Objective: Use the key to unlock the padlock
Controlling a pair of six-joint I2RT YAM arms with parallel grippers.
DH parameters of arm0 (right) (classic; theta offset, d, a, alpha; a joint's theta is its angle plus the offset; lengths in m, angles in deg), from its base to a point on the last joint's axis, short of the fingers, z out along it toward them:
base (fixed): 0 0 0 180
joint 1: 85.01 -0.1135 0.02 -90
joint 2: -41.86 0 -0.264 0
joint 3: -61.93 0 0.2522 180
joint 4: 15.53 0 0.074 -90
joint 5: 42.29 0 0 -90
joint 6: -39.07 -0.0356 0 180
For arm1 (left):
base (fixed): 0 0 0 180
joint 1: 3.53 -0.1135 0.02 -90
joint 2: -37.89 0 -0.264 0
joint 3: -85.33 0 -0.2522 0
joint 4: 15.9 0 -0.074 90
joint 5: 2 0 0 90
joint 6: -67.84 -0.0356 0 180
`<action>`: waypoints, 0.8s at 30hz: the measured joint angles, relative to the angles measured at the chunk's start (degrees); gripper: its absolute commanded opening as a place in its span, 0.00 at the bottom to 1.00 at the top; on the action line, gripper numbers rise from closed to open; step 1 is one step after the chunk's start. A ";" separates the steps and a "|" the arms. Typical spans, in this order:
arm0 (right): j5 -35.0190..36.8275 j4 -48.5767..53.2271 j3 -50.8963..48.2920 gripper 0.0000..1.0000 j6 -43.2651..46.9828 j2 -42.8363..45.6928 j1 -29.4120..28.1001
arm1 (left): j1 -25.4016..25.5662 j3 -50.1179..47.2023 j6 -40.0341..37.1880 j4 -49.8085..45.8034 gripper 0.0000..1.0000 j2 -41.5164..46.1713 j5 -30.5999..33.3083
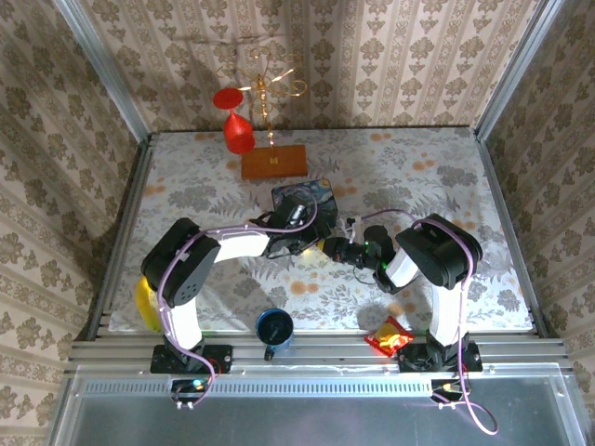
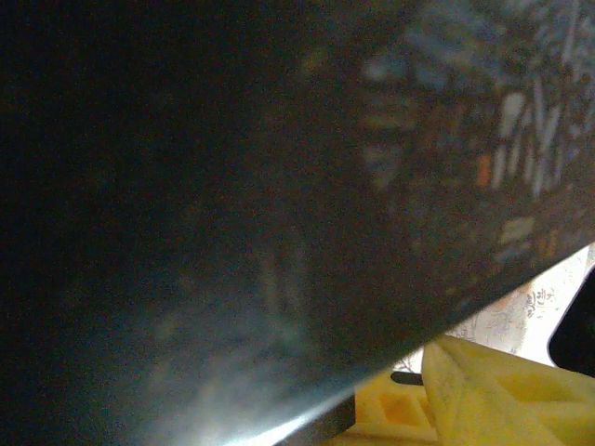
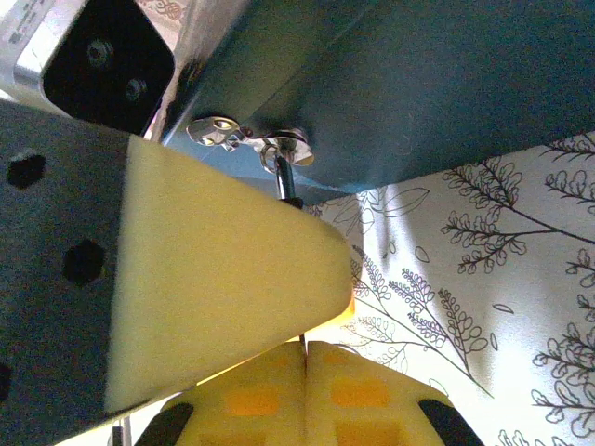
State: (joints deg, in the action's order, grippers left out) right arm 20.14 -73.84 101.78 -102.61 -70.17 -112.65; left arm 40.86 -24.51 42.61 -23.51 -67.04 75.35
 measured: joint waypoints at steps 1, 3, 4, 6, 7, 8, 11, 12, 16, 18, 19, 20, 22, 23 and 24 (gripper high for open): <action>0.07 0.00 0.00 0.00 -0.31 0.00 0.00 | -0.11 -0.52 0.00 0.52 0.66 0.24 0.07; 0.17 0.00 0.00 0.00 -1.07 0.00 0.00 | -0.33 -1.42 0.00 1.05 0.64 0.72 0.63; 0.20 -0.02 0.00 0.00 -1.33 0.00 0.00 | -0.52 -1.92 0.02 1.42 0.62 0.96 0.87; 0.22 -0.07 0.02 0.00 -2.03 0.00 0.00 | -0.94 -3.26 0.17 2.62 0.59 1.55 1.44; 0.22 -0.09 0.02 0.00 -2.40 0.00 0.00 | -1.09 -4.02 0.28 3.48 0.58 1.86 1.70; 0.22 -0.09 0.02 0.00 -2.60 0.00 0.00 | -1.36 -4.81 0.39 4.55 0.58 2.14 1.99; 0.24 -0.15 0.02 0.00 -3.04 0.00 -0.02 | -1.68 -6.56 0.85 7.96 0.54 2.56 2.19; 0.24 -0.15 0.02 0.00 -3.13 0.00 0.00 | -1.68 -6.95 1.03 9.01 0.52 2.56 2.21; 0.26 -0.17 0.02 0.00 -3.87 0.00 -0.02 | -1.68 -8.24 1.77 13.18 0.46 2.56 2.45; 0.28 -0.17 0.02 0.00 -4.07 0.00 -0.02 | -1.68 -8.81 2.36 15.19 0.44 2.56 2.58; 0.31 -0.17 0.02 0.00 -4.09 0.00 -0.02 | -1.70 -9.03 2.62 16.09 0.44 2.56 2.58; 0.35 -0.20 0.02 0.00 -4.15 0.00 -0.02 | -1.73 -9.20 2.84 16.81 0.43 2.56 2.58; 0.37 -0.24 0.04 0.00 -4.31 0.04 -0.02 | -1.73 -9.42 3.41 17.92 0.42 2.40 2.54; 0.37 -0.31 0.04 0.00 -4.35 0.11 0.00 | -1.73 -9.51 3.69 18.49 0.40 2.19 2.49; 0.37 -0.48 0.07 0.00 -4.50 0.13 0.00 | -1.73 -9.51 4.04 18.86 0.38 1.95 2.43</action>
State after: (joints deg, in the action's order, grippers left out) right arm 20.51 -74.33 101.85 -107.11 -70.04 -112.65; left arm 39.13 -34.01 46.65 -4.64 -65.09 77.78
